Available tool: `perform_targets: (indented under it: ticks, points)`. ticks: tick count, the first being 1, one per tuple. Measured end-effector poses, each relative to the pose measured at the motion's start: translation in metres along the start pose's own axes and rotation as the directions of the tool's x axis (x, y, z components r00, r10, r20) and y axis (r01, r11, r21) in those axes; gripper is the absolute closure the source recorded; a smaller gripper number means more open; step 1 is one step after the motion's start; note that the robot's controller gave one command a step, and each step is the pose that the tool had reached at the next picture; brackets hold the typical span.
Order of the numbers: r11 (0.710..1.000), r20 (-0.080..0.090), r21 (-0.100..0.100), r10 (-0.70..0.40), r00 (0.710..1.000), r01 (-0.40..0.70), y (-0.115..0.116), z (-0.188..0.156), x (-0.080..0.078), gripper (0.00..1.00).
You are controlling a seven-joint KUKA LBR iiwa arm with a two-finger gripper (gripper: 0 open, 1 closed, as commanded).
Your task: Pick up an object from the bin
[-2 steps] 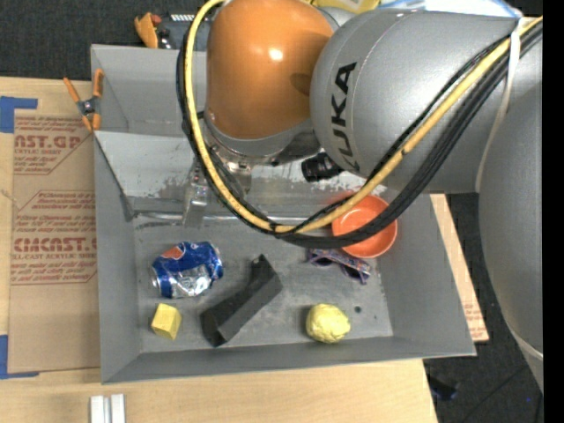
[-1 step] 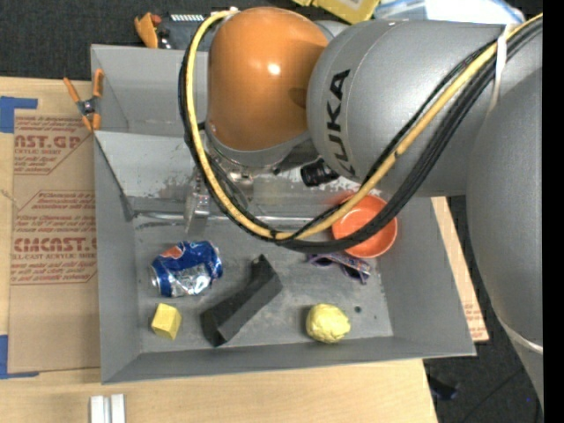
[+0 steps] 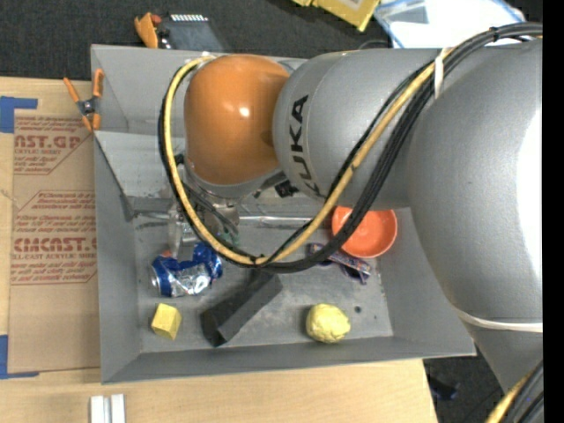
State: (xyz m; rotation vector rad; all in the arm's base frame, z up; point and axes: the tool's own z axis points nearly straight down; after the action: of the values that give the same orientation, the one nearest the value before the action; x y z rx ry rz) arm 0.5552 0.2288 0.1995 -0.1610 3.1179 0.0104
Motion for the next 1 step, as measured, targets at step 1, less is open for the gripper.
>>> perform_targets:
  ticks: [1]
  points:
    - [0.993,-0.003,0.0,0.118,0.993,-0.118,0.0036,0.0261,-0.0031,1.0]
